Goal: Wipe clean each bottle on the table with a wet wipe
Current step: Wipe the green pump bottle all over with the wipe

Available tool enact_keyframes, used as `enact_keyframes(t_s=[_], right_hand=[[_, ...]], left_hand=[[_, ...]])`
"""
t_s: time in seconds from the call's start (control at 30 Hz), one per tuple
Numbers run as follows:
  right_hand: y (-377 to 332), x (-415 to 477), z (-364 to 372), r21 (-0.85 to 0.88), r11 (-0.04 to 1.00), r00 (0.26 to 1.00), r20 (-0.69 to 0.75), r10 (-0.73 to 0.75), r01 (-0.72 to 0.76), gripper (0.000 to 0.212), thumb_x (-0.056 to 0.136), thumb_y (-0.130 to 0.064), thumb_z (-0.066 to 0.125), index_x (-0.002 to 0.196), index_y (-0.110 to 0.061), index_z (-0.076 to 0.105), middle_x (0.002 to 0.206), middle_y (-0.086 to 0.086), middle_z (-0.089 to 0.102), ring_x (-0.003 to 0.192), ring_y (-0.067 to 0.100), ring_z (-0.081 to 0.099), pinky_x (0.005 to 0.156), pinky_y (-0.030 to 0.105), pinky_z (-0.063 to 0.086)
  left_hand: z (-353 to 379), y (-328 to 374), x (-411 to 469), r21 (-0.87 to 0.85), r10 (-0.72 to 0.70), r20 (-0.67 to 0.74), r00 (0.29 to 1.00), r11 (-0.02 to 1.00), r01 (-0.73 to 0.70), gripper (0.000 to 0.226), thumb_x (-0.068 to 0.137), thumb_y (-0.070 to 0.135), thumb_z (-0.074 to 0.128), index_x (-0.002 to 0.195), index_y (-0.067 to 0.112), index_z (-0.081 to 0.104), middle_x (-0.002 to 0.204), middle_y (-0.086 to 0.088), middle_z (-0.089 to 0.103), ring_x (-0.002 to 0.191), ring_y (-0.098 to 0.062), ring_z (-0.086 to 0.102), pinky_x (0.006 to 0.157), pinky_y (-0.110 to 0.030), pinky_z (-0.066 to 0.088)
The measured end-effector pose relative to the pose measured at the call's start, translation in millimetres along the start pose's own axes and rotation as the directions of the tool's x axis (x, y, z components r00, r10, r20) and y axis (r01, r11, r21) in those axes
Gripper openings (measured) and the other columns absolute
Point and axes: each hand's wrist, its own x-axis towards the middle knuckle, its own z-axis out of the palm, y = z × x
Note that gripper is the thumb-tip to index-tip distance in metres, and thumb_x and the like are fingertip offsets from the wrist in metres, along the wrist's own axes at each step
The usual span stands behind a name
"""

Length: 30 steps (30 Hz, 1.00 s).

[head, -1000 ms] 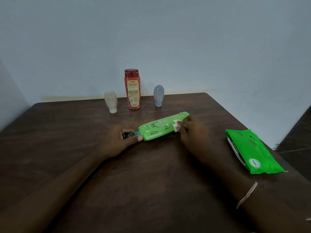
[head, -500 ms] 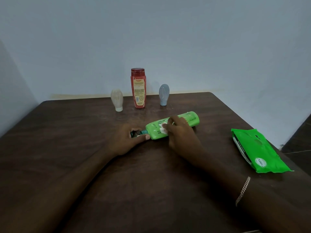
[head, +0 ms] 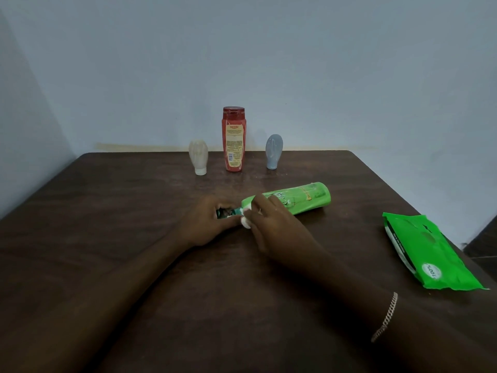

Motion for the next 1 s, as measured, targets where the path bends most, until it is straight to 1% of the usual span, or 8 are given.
enact_keyframes(t_s=[0.1, 0.27, 0.43, 0.53, 0.63, 0.8, 0.93, 1.0], right_hand=[[1, -14, 0, -0.056, 0.994, 0.994, 0.064, -0.086, 0.089, 0.027, 0.099, -0.023, 0.049, 0.117, -0.006, 0.061, 0.111, 0.008, 0.051, 0.089, 0.02, 0.046, 0.064, 0.036, 0.049], [12, -20, -6, 0.091, 0.996, 1.0, 0.003, -0.014, 0.013, 0.011, 0.093, -0.017, 0.059, 0.09, -0.008, 0.064, 0.091, 0.004, 0.05, 0.075, 0.015, 0.042, 0.062, 0.03, 0.038], [17, -13, -13, 0.237, 0.965, 0.99, -0.05, 0.132, -0.116, 0.014, 0.093, -0.012, 0.06, 0.102, -0.008, 0.07, 0.095, 0.002, 0.057, 0.081, 0.015, 0.055, 0.072, 0.033, 0.05], [23, -8, -13, 0.232, 0.956, 0.975, -0.088, 0.205, -0.18, 0.018, 0.093, -0.01, 0.059, 0.107, -0.006, 0.07, 0.1, 0.006, 0.059, 0.085, 0.019, 0.057, 0.077, 0.039, 0.052], [14, -6, -10, 0.162, 0.976, 0.986, -0.057, 0.155, -0.144, 0.021, 0.091, -0.01, 0.06, 0.109, -0.006, 0.07, 0.105, 0.009, 0.058, 0.088, 0.022, 0.054, 0.076, 0.039, 0.05], [11, -18, -11, 0.058, 0.997, 0.999, 0.032, 0.04, -0.041, 0.019, 0.092, -0.019, 0.057, 0.103, -0.007, 0.068, 0.109, 0.009, 0.057, 0.09, 0.021, 0.049, 0.075, 0.036, 0.046], [19, -11, -8, 0.052, 0.982, 0.984, -0.01, 0.181, -0.18, 0.023, 0.084, -0.005, 0.066, 0.107, -0.007, 0.069, 0.108, 0.009, 0.057, 0.089, 0.023, 0.052, 0.075, 0.036, 0.049], [9, -6, -3, 0.025, 0.99, 0.99, 0.021, 0.142, -0.142, 0.029, 0.08, -0.005, 0.068, 0.109, -0.008, 0.067, 0.111, 0.009, 0.056, 0.094, 0.023, 0.051, 0.076, 0.031, 0.044]], left_hand=[[-1, 1, 2, -0.007, -0.023, 0.004, 1.0, 1.0, 0.023, 0.037, 0.085, 0.049, 0.069, 0.117, 0.031, 0.073, 0.1, 0.028, 0.07, 0.093, 0.004, 0.067, 0.077, -0.02, 0.054], [0, -3, 3, -0.012, -0.039, -0.016, 0.999, 0.999, 0.039, 0.018, 0.087, 0.043, 0.073, 0.103, 0.034, 0.076, 0.077, 0.029, 0.07, 0.069, -0.002, 0.065, 0.056, -0.014, 0.044], [-1, -1, 2, 0.007, -0.062, 0.004, 0.998, 0.998, 0.062, 0.02, 0.084, 0.045, 0.075, 0.102, 0.036, 0.073, 0.079, 0.035, 0.067, 0.075, 0.003, 0.064, 0.061, -0.012, 0.046], [-1, 0, 2, 0.002, -0.056, 0.02, 0.998, 0.998, 0.056, 0.026, 0.085, 0.043, 0.076, 0.108, 0.03, 0.076, 0.086, 0.024, 0.072, 0.081, -0.001, 0.066, 0.065, -0.017, 0.05], [0, 1, 1, -0.016, -0.054, 0.024, 0.998, 0.998, 0.055, 0.029, 0.083, 0.041, 0.079, 0.108, 0.025, 0.077, 0.096, 0.011, 0.076, 0.086, -0.008, 0.069, 0.075, -0.033, 0.057], [-2, 0, 1, -0.034, -0.066, 0.031, 0.997, 0.997, 0.067, 0.032, 0.081, 0.043, 0.08, 0.108, 0.027, 0.077, 0.098, 0.014, 0.076, 0.087, -0.005, 0.07, 0.078, -0.036, 0.059], [0, 0, 0, -0.045, -0.052, 0.035, 0.998, 0.998, 0.054, 0.028, 0.08, 0.037, 0.083, 0.106, 0.028, 0.077, 0.098, 0.014, 0.075, 0.089, -0.003, 0.069, 0.075, -0.022, 0.056], [0, 2, 0, -0.034, -0.047, 0.029, 0.998, 0.998, 0.048, 0.032, 0.08, 0.036, 0.083, 0.11, 0.03, 0.075, 0.104, 0.016, 0.073, 0.095, 0.0, 0.067, 0.078, -0.018, 0.053]])
